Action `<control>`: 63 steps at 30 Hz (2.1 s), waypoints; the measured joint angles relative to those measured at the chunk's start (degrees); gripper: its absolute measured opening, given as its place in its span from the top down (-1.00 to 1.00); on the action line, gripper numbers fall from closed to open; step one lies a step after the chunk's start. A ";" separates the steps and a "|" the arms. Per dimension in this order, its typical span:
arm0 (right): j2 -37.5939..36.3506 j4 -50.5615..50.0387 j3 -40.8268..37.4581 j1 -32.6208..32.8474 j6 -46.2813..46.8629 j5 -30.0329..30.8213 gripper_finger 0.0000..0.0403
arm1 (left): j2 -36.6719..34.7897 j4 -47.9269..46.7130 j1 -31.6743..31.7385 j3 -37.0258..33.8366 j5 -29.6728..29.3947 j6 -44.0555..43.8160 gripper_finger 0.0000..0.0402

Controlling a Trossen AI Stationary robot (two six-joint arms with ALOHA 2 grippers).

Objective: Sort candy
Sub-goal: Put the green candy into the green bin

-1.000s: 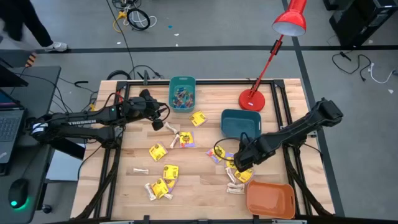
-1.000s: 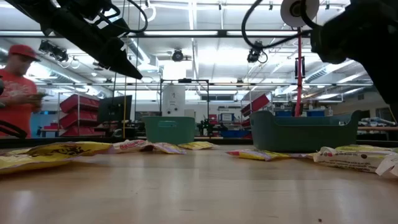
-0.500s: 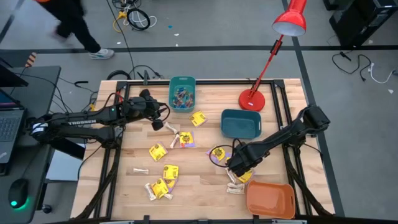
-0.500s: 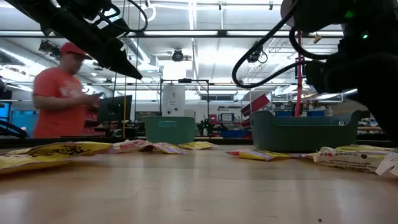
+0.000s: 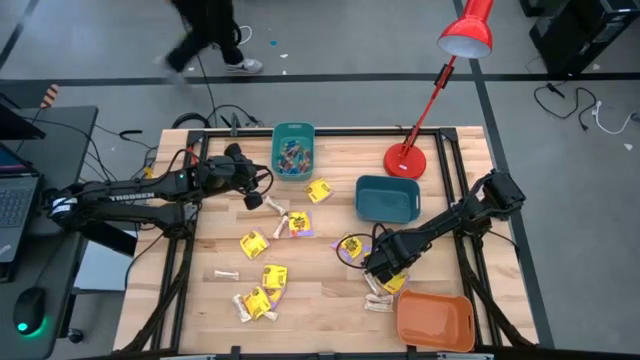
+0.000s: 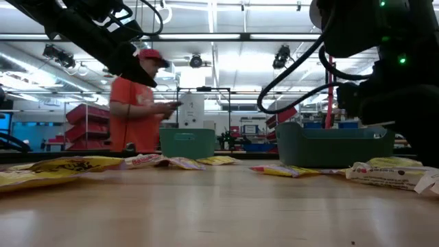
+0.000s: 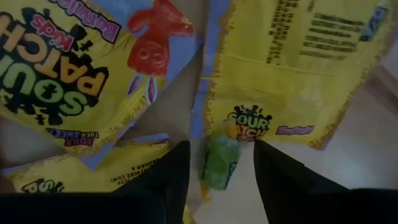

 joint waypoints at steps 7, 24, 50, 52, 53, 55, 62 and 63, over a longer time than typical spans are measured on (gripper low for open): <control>-0.17 1.85 -0.58 -0.02 0.00 -0.95 0.50 | 0.00 0.00 0.01 0.00 0.00 -0.24 0.53; -5.28 -0.29 -0.73 0.04 1.53 -2.64 0.80 | 0.00 0.02 0.00 0.00 0.02 -0.33 0.53; -18.25 39.50 4.71 -25.60 -52.05 22.06 0.85 | -0.02 3.33 0.02 0.00 0.50 -1.27 0.53; -16.97 44.84 4.71 -29.20 -55.36 19.77 0.85 | -0.02 3.16 -0.02 0.00 -0.36 -1.31 0.53; -16.01 47.92 4.71 -30.88 -56.76 18.10 0.85 | -0.02 3.23 0.00 0.00 -1.17 -1.30 0.53; -13.31 54.49 4.71 -33.95 -59.06 14.81 0.85 | -0.02 3.32 -0.01 0.00 -3.65 -1.30 0.53; -3.38 70.16 4.71 -39.93 -61.55 10.21 0.85 | -0.02 3.64 0.00 0.00 -8.35 -1.33 0.53; -2.29 71.38 4.71 -40.26 -61.50 10.37 0.85 | -0.02 3.51 0.00 0.00 -8.35 -1.33 0.53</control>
